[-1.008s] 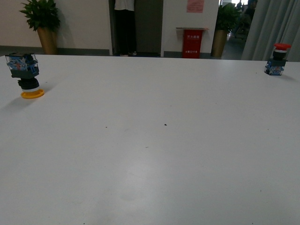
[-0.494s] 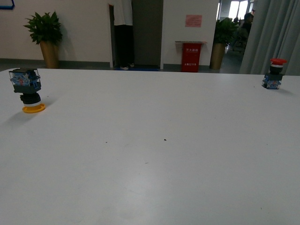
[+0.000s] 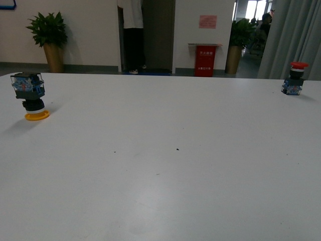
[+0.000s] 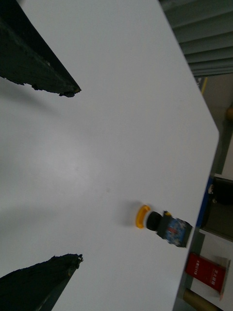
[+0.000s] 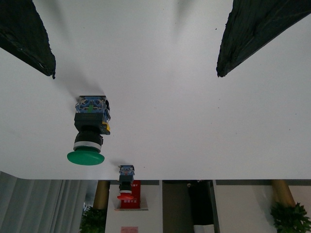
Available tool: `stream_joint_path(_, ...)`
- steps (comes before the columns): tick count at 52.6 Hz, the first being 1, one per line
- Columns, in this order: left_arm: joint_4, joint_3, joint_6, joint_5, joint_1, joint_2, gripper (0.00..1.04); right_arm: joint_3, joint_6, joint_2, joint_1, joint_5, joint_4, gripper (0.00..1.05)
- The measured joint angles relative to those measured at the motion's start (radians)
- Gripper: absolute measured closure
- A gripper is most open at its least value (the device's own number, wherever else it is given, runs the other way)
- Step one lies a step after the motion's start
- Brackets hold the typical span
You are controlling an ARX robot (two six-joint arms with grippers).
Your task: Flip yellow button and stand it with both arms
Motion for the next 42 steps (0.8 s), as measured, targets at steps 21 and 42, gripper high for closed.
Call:
stream_joint_path(21, 0.027, 0.225, 0.171, 0.064, -0.017, 0.187, 0.07, 0.0, 0.0, 0.0, 0.0, 0.0, 0.0, 0.07)
stream_joint_path(42, 0.105, 0.506, 0.319, 0.351, 0.314, 0.581, 0.07, 0.0, 0.0, 0.0, 0.0, 0.0, 0.0, 0.07)
